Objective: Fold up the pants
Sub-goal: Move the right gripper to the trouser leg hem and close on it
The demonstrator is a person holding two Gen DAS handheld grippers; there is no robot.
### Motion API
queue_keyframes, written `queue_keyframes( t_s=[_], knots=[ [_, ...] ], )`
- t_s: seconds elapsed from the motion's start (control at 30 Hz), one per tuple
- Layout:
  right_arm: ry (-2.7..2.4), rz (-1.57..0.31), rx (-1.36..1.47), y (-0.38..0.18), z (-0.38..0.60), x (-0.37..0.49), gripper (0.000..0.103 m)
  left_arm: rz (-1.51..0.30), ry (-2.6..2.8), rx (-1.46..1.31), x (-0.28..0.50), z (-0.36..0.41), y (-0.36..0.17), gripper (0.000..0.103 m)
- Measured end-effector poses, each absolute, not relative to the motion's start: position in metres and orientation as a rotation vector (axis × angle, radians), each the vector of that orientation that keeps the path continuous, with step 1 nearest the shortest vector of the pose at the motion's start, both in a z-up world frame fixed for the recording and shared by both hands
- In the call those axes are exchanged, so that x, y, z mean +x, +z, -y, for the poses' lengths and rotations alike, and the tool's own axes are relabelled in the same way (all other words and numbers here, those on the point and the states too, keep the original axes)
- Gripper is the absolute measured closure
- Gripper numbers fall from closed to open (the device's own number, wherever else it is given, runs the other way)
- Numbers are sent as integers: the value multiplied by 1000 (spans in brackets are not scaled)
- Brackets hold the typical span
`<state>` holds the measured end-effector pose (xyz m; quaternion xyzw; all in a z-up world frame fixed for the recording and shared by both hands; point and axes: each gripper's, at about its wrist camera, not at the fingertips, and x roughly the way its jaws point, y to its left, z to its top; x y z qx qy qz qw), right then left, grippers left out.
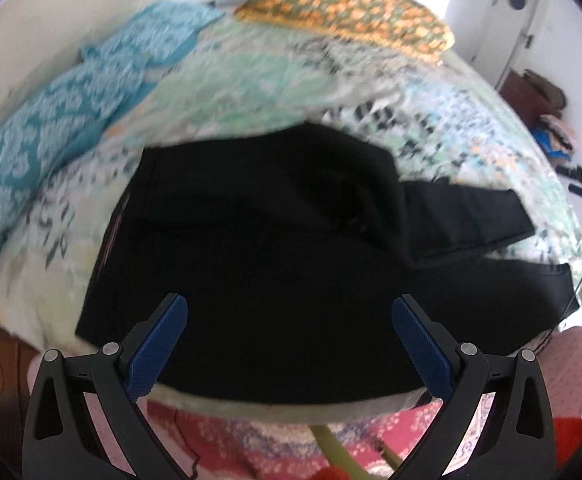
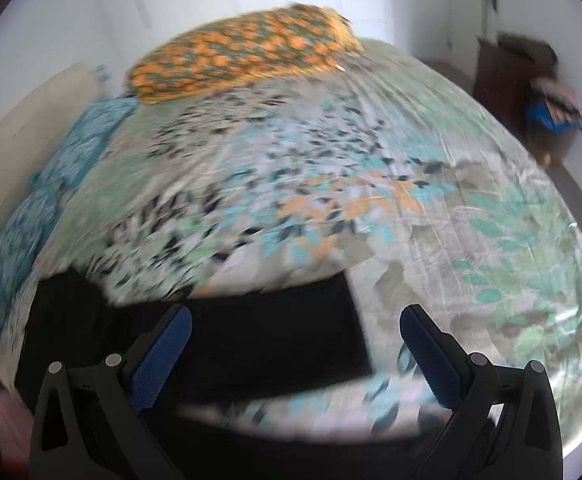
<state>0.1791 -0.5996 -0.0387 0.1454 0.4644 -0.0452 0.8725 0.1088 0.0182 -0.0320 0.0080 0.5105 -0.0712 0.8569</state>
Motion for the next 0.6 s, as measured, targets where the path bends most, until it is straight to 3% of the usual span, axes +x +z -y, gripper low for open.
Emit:
queue_keyframes(
  t_s=[0.13,0.2,0.27,0.33,0.6],
  knots=[
    [-85,-1127,322,-89,624,224,0,-1093,-113,2,109,-24,-35,1],
    [-93,-1201,320,-114,626,242,7,-1093,-93,0,112,-25,-34,1],
    [-78,-1256,337,-132,629,252,23,-1101,-76,0,116,-25,-35,1],
    [-63,-1293,350,-145,632,261,33,-1113,-72,-4,119,-23,-38,1],
    [-40,-1392,339,-178,635,280,48,-1164,-75,36,124,-6,-50,1]
  ],
)
